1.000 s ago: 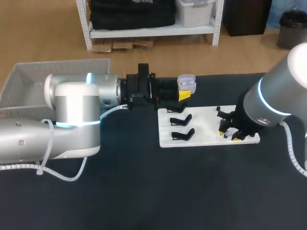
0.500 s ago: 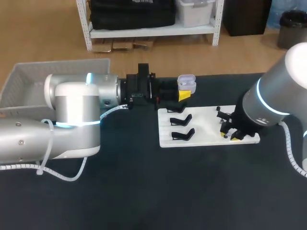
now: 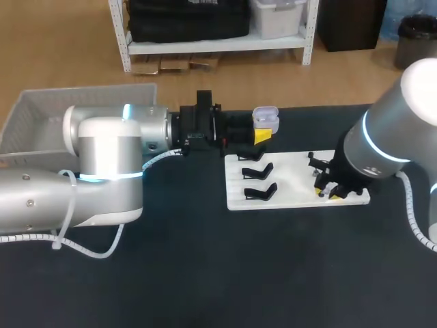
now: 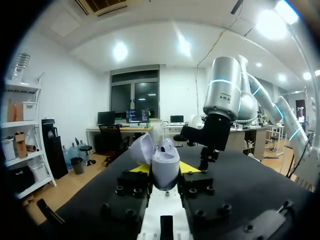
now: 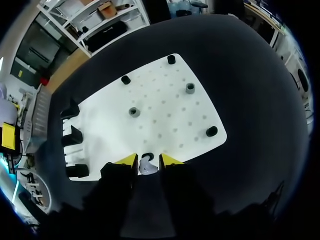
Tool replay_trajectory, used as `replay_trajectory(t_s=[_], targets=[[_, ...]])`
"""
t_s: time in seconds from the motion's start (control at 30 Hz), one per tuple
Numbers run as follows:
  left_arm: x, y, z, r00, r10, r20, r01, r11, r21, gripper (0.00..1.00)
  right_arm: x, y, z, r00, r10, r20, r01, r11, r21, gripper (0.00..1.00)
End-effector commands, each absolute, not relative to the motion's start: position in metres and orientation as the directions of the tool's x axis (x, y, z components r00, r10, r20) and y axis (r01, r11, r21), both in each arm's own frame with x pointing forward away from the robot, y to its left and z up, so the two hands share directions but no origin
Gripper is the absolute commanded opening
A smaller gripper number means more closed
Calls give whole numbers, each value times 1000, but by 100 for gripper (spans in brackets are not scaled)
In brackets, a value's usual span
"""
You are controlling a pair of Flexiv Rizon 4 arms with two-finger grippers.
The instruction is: Pick up each earbud case from the left stands, insert the matching earbuds, close the lid, and place the case in the box.
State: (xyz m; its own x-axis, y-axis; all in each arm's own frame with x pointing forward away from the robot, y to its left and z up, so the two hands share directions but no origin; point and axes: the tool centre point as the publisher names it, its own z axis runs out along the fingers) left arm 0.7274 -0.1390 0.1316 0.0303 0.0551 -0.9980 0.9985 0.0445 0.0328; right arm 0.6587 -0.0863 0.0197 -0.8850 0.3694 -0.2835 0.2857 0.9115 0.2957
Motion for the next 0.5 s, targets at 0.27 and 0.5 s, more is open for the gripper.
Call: replay_trajectory(t_s=[0.27, 0.5], targets=[[725, -139, 130, 35, 50, -998, 998, 53, 38, 0, 655, -86, 21, -884, 375, -279, 294, 910, 292, 23], [725, -139, 130, 35, 50, -998, 998, 53, 38, 0, 657, -84, 20, -886, 373, -276, 294, 911, 290, 0]])
